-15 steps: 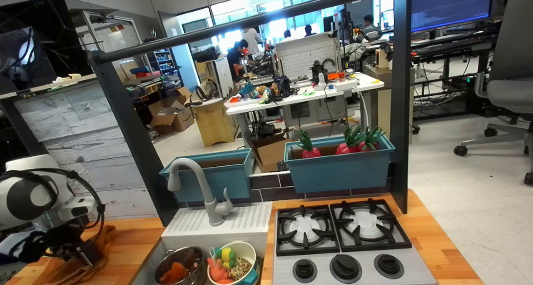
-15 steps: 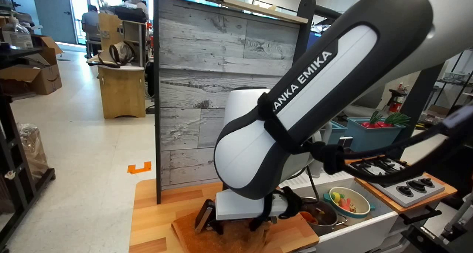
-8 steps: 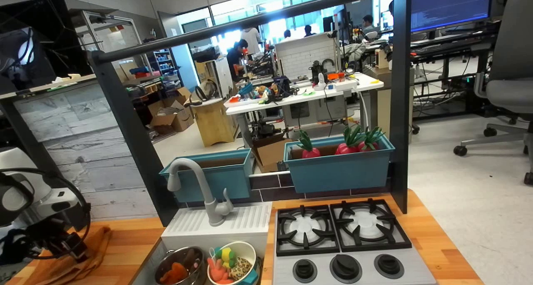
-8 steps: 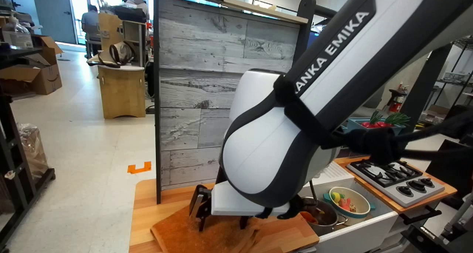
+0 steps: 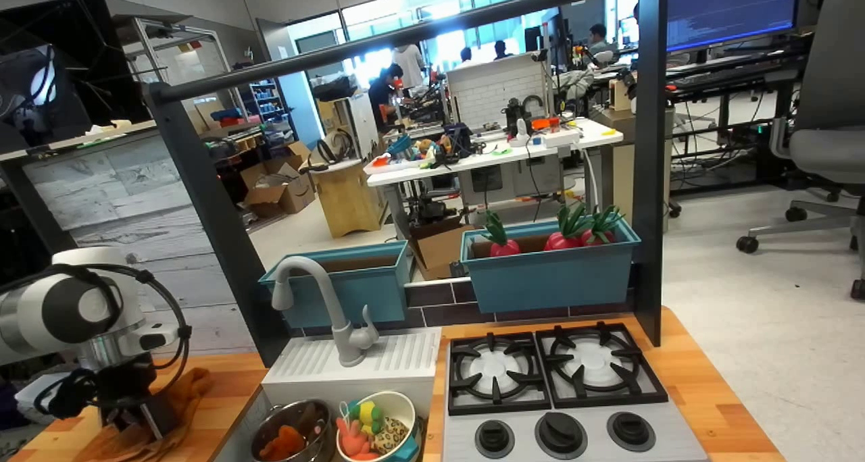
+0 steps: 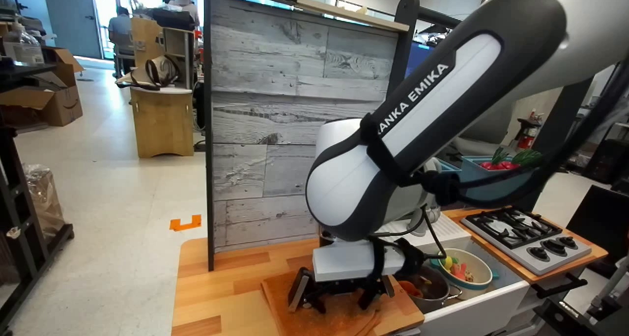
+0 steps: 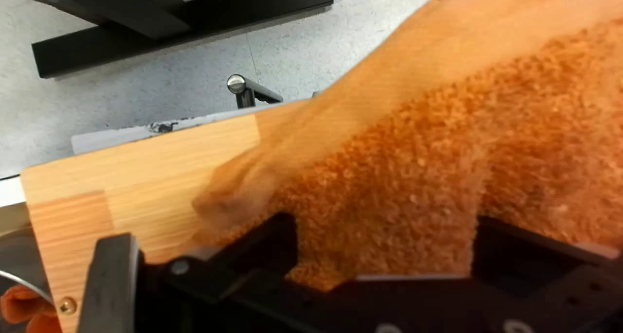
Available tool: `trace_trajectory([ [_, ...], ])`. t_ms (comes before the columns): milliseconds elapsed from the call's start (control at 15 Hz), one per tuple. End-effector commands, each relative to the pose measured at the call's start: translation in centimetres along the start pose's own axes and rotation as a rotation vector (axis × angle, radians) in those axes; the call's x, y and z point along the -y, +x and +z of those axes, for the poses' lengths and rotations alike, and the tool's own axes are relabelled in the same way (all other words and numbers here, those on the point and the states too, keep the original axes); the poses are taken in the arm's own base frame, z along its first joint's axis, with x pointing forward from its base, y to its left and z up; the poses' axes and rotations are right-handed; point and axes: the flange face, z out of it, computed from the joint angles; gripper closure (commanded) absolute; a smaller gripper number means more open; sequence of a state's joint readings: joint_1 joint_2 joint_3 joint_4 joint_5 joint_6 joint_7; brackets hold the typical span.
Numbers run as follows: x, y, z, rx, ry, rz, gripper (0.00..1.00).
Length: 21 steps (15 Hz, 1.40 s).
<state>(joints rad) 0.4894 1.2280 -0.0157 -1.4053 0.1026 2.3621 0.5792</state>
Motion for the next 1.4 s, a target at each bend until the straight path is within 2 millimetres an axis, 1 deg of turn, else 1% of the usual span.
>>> trace_trajectory([
  [0, 2.8, 1.2, 4.2, -0.028, -0.017, -0.082, 0.0],
  [67, 4.2, 1.2, 3.9, -0.06, -0.002, -0.124, 0.0],
  [267, 8.2, -0.2, 3.5, -0.111, 0.035, -0.239, 0.0],
  [333, 8.9, -0.5, 3.4, -0.115, 0.042, -0.267, 0.0],
  [400, 9.1, -0.6, 3.5, -0.11, 0.05, -0.291, 0.0],
  [467, 8.9, -0.6, 3.9, -0.108, 0.043, -0.302, 0.0],
  [533, 8.4, -0.1, 4.2, -0.106, 0.037, -0.303, 0.0],
  [667, 5.9, 1.6, 4.6, -0.092, 0.011, -0.233, 0.0],
  [733, 4.3, 2.5, 4.1, -0.066, -0.008, -0.156, 0.0],
  [933, 0.0, 5.1, 2.2, -0.091, -0.017, 0.004, 0.0],
  [1000, -1.6, 6.3, 2.0, -0.106, -0.023, 0.051, 0.0],
  [1067, -2.8, 6.9, 2.1, -0.127, -0.036, 0.088, 0.0],
  [1133, -2.9, 7.3, 2.4, -0.15, -0.049, 0.066, 0.0],
  [1200, -2.7, 7.2, 2.8, -0.157, -0.06, 0.051, 0.0],
  [1267, -1.3, 6.7, 3.5, -0.165, -0.057, -0.008, 0.0],
  [1333, 0.3, 5.7, 3.8, -0.165, -0.037, -0.061, 0.0],
])
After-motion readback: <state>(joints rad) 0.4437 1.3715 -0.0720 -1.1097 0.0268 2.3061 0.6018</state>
